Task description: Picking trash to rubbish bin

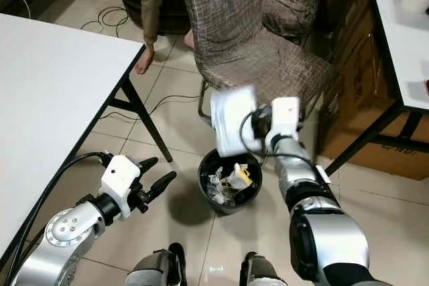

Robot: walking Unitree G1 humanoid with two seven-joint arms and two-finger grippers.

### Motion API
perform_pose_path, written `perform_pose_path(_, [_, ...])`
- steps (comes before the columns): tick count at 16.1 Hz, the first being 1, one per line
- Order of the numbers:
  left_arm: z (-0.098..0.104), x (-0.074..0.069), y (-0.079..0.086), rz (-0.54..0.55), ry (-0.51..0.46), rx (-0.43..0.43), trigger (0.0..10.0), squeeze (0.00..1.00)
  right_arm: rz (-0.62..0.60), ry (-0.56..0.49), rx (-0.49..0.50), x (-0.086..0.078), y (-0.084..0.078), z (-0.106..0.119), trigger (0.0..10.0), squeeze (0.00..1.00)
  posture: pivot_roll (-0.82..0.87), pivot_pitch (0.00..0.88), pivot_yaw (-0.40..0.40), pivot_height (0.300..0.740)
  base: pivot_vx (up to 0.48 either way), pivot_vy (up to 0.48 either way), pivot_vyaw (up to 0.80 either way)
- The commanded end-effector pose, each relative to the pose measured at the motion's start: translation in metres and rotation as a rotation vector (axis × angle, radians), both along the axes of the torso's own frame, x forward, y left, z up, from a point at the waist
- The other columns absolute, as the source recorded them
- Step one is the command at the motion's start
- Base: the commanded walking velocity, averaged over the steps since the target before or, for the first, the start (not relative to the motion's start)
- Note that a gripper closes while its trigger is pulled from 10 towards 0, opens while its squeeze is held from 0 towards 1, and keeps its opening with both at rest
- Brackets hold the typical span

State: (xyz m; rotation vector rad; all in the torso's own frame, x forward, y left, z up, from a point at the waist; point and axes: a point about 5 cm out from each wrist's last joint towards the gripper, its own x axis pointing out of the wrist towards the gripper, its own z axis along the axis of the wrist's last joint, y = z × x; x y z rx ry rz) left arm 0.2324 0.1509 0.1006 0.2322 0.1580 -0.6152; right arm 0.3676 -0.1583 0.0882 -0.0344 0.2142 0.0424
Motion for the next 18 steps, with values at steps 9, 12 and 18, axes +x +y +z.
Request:
perform_pose_path(9, [-0.002, -0.002, 0.001, 0.014, -0.002, 0.011, 10.0, 0.00, -0.111, 0.004, 0.100, 0.003, -0.012, 0.005, 10.0, 0.00, 0.04, 0.243, 0.027, 0.740, 0.000, 0.000, 0.00])
perform_pose_path(12, [-0.003, -0.003, 0.000, 0.008, -0.001, 0.012, 10.0, 0.00, -0.159, 0.024, 0.078, 0.003, -0.018, 0.003, 10.0, 0.00, 0.04, 0.246, 0.028, 0.740, 0.000, 0.000, 0.00])
perform_pose_path(18, [-0.003, -0.003, 0.000, 0.007, -0.002, 0.015, 10.0, 0.00, -0.155, 0.002, 0.059, 0.005, -0.016, 0.009, 10.0, 0.00, 0.04, 0.247, 0.025, 0.740, 0.000, 0.000, 0.00])
